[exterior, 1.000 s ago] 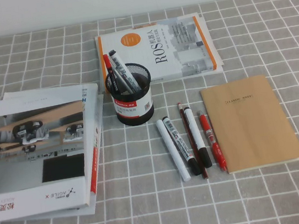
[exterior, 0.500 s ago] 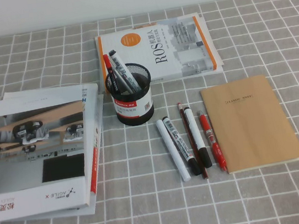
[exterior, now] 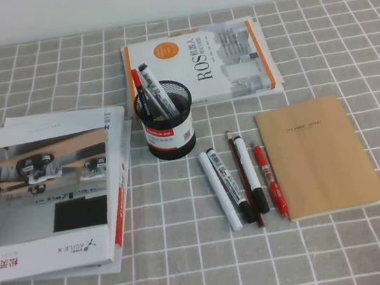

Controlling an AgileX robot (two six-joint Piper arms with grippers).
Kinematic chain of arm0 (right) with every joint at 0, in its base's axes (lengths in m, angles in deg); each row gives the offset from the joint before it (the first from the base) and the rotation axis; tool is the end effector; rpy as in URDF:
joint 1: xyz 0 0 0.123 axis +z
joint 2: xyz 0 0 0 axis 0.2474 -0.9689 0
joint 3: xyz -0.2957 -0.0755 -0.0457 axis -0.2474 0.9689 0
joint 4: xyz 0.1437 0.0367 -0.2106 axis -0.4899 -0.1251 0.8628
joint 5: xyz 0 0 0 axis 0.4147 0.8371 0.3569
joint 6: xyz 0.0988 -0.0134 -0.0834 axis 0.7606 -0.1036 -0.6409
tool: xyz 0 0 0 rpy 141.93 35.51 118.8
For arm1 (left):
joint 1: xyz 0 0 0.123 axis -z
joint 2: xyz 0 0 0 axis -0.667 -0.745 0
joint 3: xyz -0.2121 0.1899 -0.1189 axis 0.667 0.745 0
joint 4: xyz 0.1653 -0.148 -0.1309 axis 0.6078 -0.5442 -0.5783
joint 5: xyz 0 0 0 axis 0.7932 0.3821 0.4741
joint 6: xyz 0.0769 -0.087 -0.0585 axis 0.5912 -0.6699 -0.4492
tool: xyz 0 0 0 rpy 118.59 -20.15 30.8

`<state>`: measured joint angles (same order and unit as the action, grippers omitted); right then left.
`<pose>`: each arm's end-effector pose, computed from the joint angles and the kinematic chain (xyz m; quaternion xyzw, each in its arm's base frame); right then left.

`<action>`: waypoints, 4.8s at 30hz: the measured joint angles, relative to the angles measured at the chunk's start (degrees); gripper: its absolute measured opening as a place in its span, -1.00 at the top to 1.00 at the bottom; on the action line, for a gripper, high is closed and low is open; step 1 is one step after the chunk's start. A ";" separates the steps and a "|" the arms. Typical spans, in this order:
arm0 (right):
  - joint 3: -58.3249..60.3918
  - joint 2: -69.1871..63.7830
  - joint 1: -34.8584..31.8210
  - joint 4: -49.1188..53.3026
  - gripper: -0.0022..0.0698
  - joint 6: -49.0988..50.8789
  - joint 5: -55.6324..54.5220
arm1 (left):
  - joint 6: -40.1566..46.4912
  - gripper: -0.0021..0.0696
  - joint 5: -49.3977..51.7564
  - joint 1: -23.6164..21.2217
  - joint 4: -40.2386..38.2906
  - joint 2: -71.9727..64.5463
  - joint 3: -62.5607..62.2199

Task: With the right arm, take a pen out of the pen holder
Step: 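Take a marker out of the pen holder and lay it on the table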

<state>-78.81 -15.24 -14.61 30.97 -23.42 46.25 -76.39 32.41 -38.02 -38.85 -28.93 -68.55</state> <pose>0.0716 0.0115 0.1590 -0.0062 0.8064 0.0487 0.5893 0.0711 -0.0076 0.1576 0.0415 0.8064 -0.0225 0.5895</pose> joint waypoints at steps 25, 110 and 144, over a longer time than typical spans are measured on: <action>0.00 0.00 0.00 -39.62 0.97 0.00 -14.66 | 0.00 0.95 0.00 0.00 0.00 0.00 0.00; -91.34 -123.90 48.14 -29.72 -0.02 -30.58 -50.99 | 0.00 0.95 0.00 0.00 0.00 0.00 0.00; -100.83 -131.14 48.14 -37.10 0.12 -37.23 -52.15 | 0.00 0.95 0.00 0.00 0.00 0.00 0.00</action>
<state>-179.64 -146.38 33.52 -6.13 -60.65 -5.90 -76.39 32.41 -38.02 -38.85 -28.93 -68.55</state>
